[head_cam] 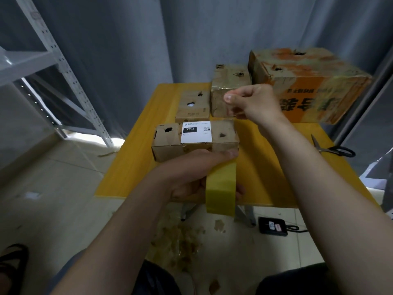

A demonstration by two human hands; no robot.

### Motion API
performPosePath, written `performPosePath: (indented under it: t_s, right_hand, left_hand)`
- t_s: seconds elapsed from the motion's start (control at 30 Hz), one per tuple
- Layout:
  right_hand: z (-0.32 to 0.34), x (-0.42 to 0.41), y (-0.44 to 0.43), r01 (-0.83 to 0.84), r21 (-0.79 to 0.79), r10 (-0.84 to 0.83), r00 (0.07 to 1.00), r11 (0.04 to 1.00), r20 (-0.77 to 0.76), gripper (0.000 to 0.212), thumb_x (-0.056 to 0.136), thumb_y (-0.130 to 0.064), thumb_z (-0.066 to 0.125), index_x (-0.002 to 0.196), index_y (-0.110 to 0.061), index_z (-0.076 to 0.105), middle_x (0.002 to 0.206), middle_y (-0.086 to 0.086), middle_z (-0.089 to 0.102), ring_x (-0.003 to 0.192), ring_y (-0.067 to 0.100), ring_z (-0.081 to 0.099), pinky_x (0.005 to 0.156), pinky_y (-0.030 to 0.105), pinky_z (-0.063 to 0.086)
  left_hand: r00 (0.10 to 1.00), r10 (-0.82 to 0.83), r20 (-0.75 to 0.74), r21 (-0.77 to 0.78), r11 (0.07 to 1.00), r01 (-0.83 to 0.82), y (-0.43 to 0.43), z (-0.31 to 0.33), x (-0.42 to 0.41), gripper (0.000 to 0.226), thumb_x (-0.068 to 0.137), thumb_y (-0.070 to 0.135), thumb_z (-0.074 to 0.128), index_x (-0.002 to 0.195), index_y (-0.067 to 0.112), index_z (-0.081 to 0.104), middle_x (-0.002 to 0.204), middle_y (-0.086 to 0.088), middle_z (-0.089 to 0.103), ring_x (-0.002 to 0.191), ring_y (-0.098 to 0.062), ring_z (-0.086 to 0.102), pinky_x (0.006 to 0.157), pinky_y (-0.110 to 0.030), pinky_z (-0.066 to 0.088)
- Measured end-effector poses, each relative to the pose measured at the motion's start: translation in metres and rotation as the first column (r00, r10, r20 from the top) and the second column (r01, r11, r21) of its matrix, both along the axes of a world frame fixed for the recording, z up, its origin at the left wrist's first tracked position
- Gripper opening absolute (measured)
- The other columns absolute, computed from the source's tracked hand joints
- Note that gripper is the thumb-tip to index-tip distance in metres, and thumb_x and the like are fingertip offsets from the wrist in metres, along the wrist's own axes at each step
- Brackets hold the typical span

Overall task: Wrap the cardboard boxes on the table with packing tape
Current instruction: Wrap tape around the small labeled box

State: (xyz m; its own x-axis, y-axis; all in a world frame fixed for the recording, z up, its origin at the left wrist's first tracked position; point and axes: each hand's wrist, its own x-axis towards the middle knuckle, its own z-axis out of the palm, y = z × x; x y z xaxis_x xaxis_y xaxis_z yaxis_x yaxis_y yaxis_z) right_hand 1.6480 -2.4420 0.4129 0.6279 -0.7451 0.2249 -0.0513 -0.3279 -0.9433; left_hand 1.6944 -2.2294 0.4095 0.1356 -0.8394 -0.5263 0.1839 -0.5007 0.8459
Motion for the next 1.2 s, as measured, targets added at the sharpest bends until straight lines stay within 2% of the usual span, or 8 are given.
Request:
performPosePath:
  t_s: [0.17,0.33,0.43,0.77,0.83,0.97,1.13,1.2]
  right_hand:
    - [-0.019,0.012,-0.021,-0.037,0.008,0.037,0.985,0.999,-0.166,0.010,0.088,-0.030,0.083,0.092,-0.021,0.082,0.089,-0.007,0.079,0.085,0.011,0.075,0.069,0.029,0.060]
    - [-0.028,0.021,-0.030,-0.074,-0.019,0.070,0.981,0.997,-0.179,0.004,0.086,-0.028,0.085,0.088,-0.025,0.082,0.074,-0.019,0.076,0.068,-0.012,0.068,0.051,0.006,0.046]
    - [-0.032,0.022,-0.034,-0.056,-0.026,0.051,0.986,0.998,-0.162,0.006,0.086,-0.025,0.085,0.089,-0.021,0.082,0.073,-0.017,0.074,0.063,-0.016,0.064,0.048,0.003,0.042]
    - [-0.046,0.029,-0.028,0.001,-0.011,-0.003,0.983,1.000,-0.185,0.005,0.087,-0.021,0.084,0.083,-0.022,0.080,0.082,-0.015,0.074,0.062,-0.016,0.063,0.050,0.003,0.042]
    - [-0.048,0.031,-0.028,0.003,-0.026,-0.008,0.979,1.000,-0.204,0.012,0.087,-0.021,0.084,0.078,-0.026,0.079,0.088,-0.012,0.077,0.067,-0.012,0.067,0.058,0.007,0.048]
    - [-0.054,0.029,-0.027,0.001,-0.048,-0.012,0.973,0.999,-0.229,0.015,0.088,-0.021,0.083,0.075,-0.027,0.078,0.092,-0.008,0.079,0.094,0.003,0.072,0.095,0.033,0.058]
    - [-0.055,0.028,-0.024,0.001,-0.193,-0.063,0.947,0.981,-0.316,0.011,0.090,-0.034,0.079,0.080,-0.032,0.079,0.085,-0.018,0.075,0.093,0.005,0.070,0.094,0.043,0.059]
    - [-0.053,0.026,-0.023,-0.035,-0.253,-0.067,0.921,0.967,-0.383,0.015,0.093,-0.041,0.075,0.103,-0.031,0.078,0.103,-0.011,0.076,0.107,0.014,0.069,0.098,0.046,0.056]
  left_hand:
    - [0.988,0.134,0.070,-0.116,0.985,-0.126,-0.007,-0.004,0.001,0.020,0.105,0.031,0.059,0.113,0.013,0.063,0.107,-0.019,0.078,0.098,-0.037,0.076,0.098,-0.061,0.056]
    - [0.991,0.137,-0.015,-0.128,0.982,-0.137,-0.012,-0.006,-0.002,0.026,0.105,0.030,0.057,0.121,0.011,0.064,0.104,-0.017,0.079,0.090,-0.030,0.079,0.079,-0.044,0.066]
    - [0.983,0.156,-0.092,-0.133,0.977,-0.167,-0.014,-0.004,-0.004,0.027,0.106,0.028,0.056,0.125,0.010,0.062,0.103,-0.018,0.079,0.086,-0.028,0.079,0.065,-0.036,0.064]
    - [0.980,0.190,-0.061,-0.132,0.972,-0.196,-0.018,-0.006,-0.003,0.030,0.104,0.031,0.059,0.124,0.009,0.063,0.101,-0.017,0.080,0.086,-0.026,0.079,0.061,-0.032,0.062]
    - [0.980,0.190,-0.053,-0.134,0.971,-0.196,-0.018,-0.006,-0.002,0.028,0.104,0.032,0.060,0.122,0.011,0.063,0.100,-0.016,0.080,0.086,-0.026,0.080,0.060,-0.031,0.062]
    - [0.980,0.197,-0.042,-0.126,0.972,-0.200,-0.020,-0.008,0.000,0.028,0.103,0.034,0.061,0.119,0.012,0.065,0.101,-0.016,0.080,0.088,-0.026,0.079,0.063,-0.033,0.064]
    - [0.977,0.204,-0.054,-0.132,0.969,-0.210,-0.023,-0.012,0.000,0.030,0.104,0.036,0.059,0.119,0.011,0.066,0.101,-0.016,0.080,0.090,-0.027,0.079,0.068,-0.037,0.065]
    - [0.978,0.204,-0.047,-0.136,0.969,-0.208,-0.024,-0.014,-0.002,0.031,0.104,0.038,0.059,0.119,0.011,0.066,0.102,-0.015,0.080,0.090,-0.026,0.079,0.068,-0.036,0.065]
